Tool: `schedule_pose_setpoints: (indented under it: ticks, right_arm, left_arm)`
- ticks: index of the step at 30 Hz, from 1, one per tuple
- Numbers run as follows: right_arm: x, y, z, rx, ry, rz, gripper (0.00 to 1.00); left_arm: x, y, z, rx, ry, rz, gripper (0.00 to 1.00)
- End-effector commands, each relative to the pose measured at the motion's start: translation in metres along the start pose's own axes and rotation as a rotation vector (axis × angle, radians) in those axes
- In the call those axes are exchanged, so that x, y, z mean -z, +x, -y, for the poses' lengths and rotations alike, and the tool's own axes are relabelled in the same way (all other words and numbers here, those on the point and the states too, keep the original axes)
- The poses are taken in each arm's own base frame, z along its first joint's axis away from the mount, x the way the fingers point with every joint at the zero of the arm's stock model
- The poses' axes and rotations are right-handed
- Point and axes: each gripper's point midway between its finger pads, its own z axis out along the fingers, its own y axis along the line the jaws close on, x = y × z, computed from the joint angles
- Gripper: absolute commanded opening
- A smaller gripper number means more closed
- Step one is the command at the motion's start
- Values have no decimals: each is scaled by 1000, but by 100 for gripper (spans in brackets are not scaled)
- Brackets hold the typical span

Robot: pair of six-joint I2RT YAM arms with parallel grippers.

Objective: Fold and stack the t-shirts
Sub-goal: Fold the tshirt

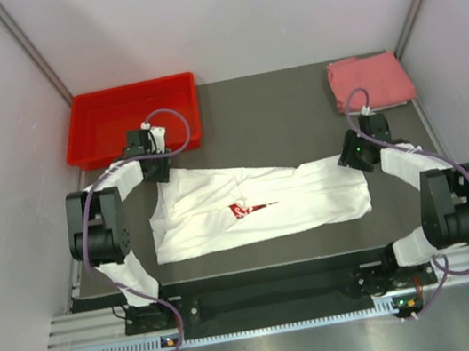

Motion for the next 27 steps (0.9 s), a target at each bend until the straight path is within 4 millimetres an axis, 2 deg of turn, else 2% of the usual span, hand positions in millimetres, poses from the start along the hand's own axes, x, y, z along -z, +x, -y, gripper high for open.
schedule_pose_setpoints:
  ticks: [1, 4, 5, 9, 10, 12, 13, 14, 19, 21, 22, 24, 27]
  right_arm:
    - [-7, 0, -3, -3, -41, -4, 51]
    - [-10, 6, 0, -2, -35, -23, 51]
    - [-11, 2, 14, -34, -9, -17, 50]
    - [-10, 5, 21, -51, -3, -20, 47]
    - [-10, 7, 22, -50, -5, -26, 46]
    - [-9, 13, 24, -52, -3, -41, 39]
    - [-9, 16, 25, -55, 3, -53, 36]
    - [-8, 19, 27, -58, 8, -64, 28]
    - [-3, 39, 32, -77, 17, -124, 15]
    - [0, 46, 34, -85, 24, -151, 11]
    - [3, 45, 35, -96, 31, -142, 7]
    - [9, 53, 40, -124, 49, -143, 4]
    - [21, 49, 45, -202, 50, -98, 0]
  left_arm:
    - [-12, -16, 8, 14, 49, 49, 57]
    - [-19, -6, 16, -10, 77, 25, 55]
    - [-23, 0, 20, -21, 90, 12, 54]
    - [-32, 8, 23, -39, 93, -9, 38]
    - [-33, 8, 23, -39, 96, -8, 27]
    - [-34, 9, 28, -40, 122, -8, 17]
    - [-33, 13, 31, -43, 135, -14, 5]
    - [-32, 12, 35, -53, 149, -8, 0]
    - [-29, 21, 49, -128, 170, 4, 0]
    - [-26, 20, 63, -192, 199, 12, 0]
    - [-23, 22, 80, -255, 215, 14, 0]
    - [-23, 21, 96, -362, 206, 33, 0]
    - [-25, 12, 132, -449, 260, 54, 0]
